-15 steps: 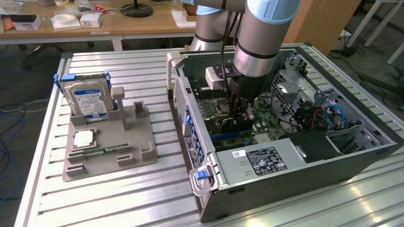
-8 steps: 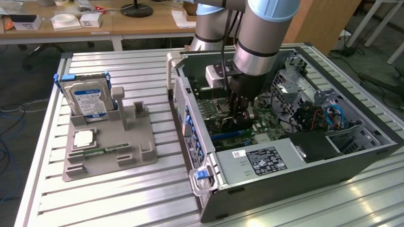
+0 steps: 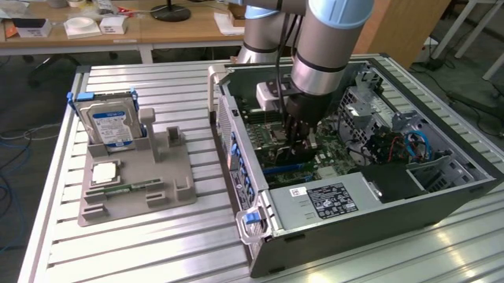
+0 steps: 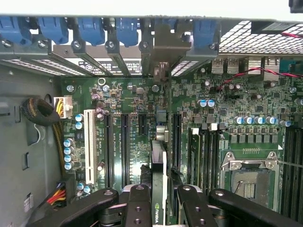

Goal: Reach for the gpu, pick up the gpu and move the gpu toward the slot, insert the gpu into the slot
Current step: 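Insert the gpu into the slot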

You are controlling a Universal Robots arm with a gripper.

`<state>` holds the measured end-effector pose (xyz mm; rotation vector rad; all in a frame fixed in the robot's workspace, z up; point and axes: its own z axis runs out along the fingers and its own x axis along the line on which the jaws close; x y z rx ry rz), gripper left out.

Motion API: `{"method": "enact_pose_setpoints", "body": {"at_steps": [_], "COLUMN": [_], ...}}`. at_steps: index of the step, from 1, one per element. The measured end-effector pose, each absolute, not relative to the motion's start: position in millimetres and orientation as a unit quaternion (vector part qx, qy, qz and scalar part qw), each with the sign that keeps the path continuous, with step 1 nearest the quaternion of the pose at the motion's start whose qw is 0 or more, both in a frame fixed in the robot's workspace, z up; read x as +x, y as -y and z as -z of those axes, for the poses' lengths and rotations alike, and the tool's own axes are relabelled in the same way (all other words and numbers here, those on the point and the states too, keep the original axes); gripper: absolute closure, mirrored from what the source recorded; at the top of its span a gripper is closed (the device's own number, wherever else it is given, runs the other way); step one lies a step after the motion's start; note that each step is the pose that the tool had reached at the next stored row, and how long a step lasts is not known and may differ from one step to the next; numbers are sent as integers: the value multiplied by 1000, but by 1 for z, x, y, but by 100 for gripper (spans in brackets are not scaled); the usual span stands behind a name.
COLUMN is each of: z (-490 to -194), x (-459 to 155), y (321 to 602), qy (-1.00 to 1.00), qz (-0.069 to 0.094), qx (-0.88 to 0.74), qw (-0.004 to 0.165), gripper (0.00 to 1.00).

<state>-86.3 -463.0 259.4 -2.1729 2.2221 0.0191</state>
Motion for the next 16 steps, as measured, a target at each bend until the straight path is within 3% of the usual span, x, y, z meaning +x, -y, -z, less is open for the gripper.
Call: {"method": "enact_pose_setpoints", "body": {"at_steps": [16], "z": [-261], "x": [-86], "y": [463], "qy": [-715], "qz": [-5], "qx": [-699], "qw": [18], "gripper": [74]}}
